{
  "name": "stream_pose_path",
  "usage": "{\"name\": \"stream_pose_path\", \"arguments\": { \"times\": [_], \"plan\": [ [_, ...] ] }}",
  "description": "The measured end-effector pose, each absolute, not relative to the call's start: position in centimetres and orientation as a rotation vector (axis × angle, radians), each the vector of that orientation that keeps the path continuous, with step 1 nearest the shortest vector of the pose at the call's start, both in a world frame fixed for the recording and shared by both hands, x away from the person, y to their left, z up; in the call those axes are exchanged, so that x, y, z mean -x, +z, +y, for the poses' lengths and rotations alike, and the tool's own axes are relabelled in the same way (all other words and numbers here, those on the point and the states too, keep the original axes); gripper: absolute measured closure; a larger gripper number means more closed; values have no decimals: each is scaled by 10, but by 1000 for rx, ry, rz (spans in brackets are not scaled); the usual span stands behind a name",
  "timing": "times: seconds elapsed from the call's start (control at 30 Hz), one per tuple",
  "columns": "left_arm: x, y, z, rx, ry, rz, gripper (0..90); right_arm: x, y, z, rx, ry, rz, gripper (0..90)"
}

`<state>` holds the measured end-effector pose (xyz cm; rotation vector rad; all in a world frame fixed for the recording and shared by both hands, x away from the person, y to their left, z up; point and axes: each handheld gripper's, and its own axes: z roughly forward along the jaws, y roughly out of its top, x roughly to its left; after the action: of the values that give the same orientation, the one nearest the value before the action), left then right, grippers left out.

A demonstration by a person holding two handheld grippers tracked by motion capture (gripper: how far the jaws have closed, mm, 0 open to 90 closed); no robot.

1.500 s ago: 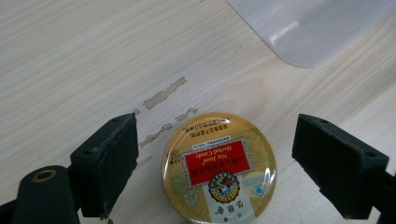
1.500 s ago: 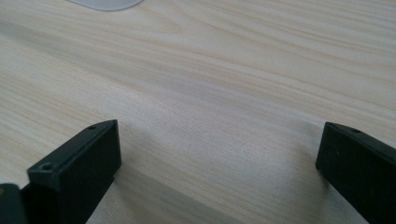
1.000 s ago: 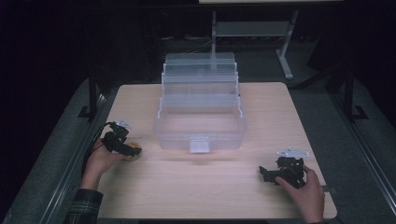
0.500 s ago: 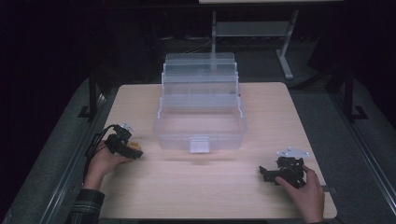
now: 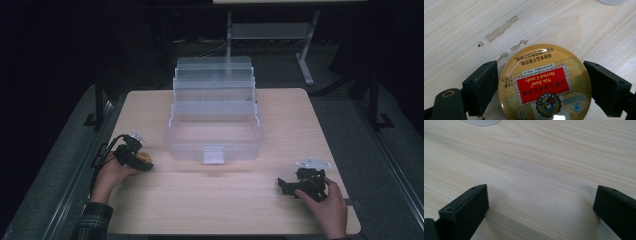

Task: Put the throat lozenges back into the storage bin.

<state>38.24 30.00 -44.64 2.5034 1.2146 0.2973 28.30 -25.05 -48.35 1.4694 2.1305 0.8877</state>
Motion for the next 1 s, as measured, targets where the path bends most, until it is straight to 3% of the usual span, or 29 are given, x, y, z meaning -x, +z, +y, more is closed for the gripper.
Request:
{"name": "stream_pose_path", "arguments": {
  "times": [0.23,1.0],
  "plan": [
    [-382,-446,300,-2500,292,1210,190,-283,-484,-251,-1470,888,2130,0],
    [-381,-443,303,-2481,263,1238,196,-283,-484,-251,-1470,888,2130,0]
  ]
}}
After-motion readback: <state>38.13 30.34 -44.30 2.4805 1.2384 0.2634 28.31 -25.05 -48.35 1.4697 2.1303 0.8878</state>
